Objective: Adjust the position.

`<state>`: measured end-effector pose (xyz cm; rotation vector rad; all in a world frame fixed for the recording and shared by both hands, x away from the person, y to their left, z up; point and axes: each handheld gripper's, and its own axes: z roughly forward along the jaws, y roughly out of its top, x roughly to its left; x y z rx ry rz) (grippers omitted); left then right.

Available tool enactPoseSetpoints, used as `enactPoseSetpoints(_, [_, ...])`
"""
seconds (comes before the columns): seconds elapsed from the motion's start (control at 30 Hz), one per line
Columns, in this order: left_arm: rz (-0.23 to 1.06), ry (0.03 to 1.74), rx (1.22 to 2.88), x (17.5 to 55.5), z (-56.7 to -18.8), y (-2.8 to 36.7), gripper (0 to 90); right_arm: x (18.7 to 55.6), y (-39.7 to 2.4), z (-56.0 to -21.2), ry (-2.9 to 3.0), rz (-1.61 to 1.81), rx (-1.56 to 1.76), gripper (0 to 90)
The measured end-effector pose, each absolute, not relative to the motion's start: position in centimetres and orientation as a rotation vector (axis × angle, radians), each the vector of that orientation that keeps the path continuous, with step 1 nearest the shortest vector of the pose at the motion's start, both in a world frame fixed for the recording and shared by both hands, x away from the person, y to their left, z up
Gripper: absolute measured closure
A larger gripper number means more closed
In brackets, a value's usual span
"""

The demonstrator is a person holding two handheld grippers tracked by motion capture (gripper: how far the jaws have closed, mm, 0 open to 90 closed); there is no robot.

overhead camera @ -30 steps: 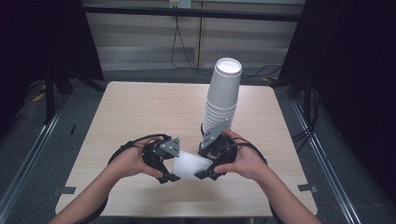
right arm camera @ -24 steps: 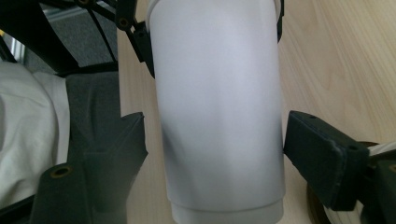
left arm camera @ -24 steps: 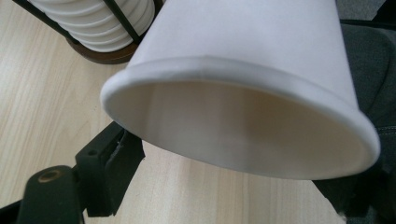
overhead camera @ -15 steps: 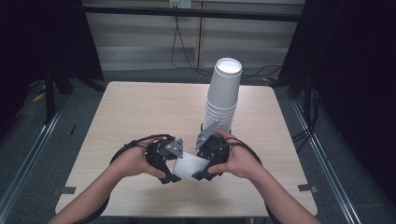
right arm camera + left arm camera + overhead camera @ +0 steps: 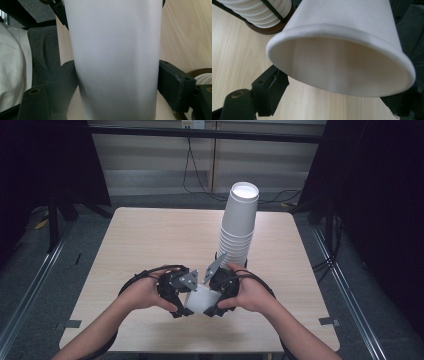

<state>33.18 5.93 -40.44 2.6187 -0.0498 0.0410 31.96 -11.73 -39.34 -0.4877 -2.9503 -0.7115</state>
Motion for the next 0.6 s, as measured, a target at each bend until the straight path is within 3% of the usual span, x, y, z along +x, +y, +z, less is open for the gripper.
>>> enactPoseSetpoints(0.3, [0.069,-0.099,2.594,33.2,-40.4,6.2,14.5,31.8,-11.9,-39.6,-2.961,-0.746,-0.463,23.4])
enactPoseSetpoints(0.6, [0.008,-0.112,2.532,33.5,-40.5,7.0,12.3,31.9,-12.6,-40.0,-2.930,-0.826,-0.429,23.4])
